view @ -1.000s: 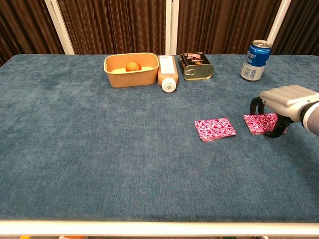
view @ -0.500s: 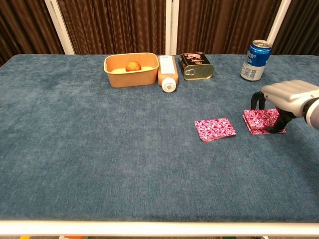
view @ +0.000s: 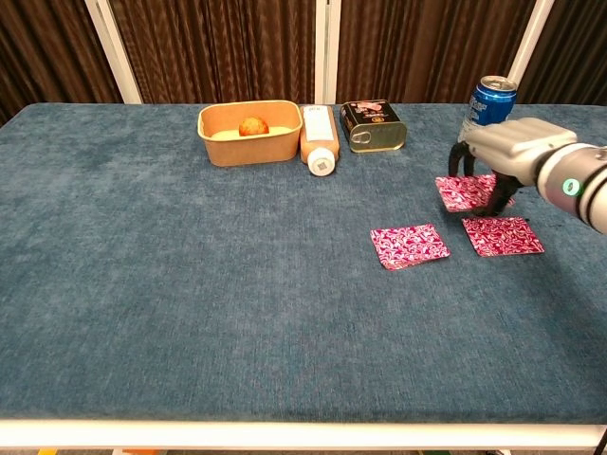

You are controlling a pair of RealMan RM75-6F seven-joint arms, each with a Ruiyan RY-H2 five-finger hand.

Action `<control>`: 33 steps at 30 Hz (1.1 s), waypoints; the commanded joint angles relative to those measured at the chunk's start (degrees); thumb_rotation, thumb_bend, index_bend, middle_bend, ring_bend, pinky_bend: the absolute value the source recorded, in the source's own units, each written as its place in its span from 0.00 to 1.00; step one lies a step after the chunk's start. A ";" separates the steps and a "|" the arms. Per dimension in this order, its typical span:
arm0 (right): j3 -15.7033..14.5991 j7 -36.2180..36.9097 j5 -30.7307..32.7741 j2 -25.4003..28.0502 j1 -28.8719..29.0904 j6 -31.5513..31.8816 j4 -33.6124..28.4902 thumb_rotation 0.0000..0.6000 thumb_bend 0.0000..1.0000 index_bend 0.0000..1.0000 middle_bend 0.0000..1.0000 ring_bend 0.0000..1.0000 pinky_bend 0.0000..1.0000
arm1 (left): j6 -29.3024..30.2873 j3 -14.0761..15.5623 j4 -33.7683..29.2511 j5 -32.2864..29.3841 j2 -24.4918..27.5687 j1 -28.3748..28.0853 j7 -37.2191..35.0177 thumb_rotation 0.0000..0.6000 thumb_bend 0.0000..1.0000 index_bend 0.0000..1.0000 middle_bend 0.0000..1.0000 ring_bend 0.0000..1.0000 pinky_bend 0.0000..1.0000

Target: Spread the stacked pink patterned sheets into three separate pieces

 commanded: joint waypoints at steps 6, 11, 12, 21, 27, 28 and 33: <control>1.43 -1.27 2.35 -5.93 3.59 -3.09 8.62 1.00 0.25 0.39 0.37 0.63 0.71 | 0.01 -0.04 0.67 -0.25 0.00 0.19 -1.00 1.00 0.00 0.18 0.13 0.04 0.10; 1.46 -0.90 2.79 -8.27 4.34 -4.56 12.29 1.00 0.25 0.39 0.37 0.63 0.71 | 0.04 -0.06 0.93 -0.24 0.08 0.21 -1.51 1.00 0.00 0.18 0.13 0.04 0.10; 1.43 -0.77 2.71 -8.51 4.39 -4.74 12.67 1.00 0.25 0.39 0.36 0.63 0.71 | 0.12 -0.09 0.96 -0.25 0.10 0.24 -1.59 1.00 0.00 0.18 0.13 0.04 0.10; 1.45 -1.06 2.79 -8.24 4.34 -4.49 12.52 1.00 0.24 0.39 0.35 0.63 0.71 | 0.23 -0.14 1.01 -0.13 0.21 0.24 -1.91 1.00 0.00 0.18 0.13 0.04 0.10; 1.35 -1.71 3.39 -7.27 4.15 -4.27 11.36 1.00 0.24 0.39 0.35 0.63 0.71 | 0.14 -0.18 0.79 -0.16 0.29 0.17 -1.63 1.00 0.00 0.18 0.13 0.04 0.10; 1.28 -1.85 3.69 -7.12 4.15 -4.53 11.24 1.00 0.24 0.39 0.35 0.63 0.71 | 0.07 -0.17 0.81 -0.19 0.28 0.17 -1.64 1.00 0.00 0.18 0.13 0.04 0.10; 0.77 -2.57 4.75 -6.76 4.26 -5.52 11.41 1.00 0.22 0.36 0.33 0.63 0.71 | 0.09 -0.23 0.92 -0.28 0.35 0.21 -1.84 1.00 0.00 0.18 0.13 0.04 0.10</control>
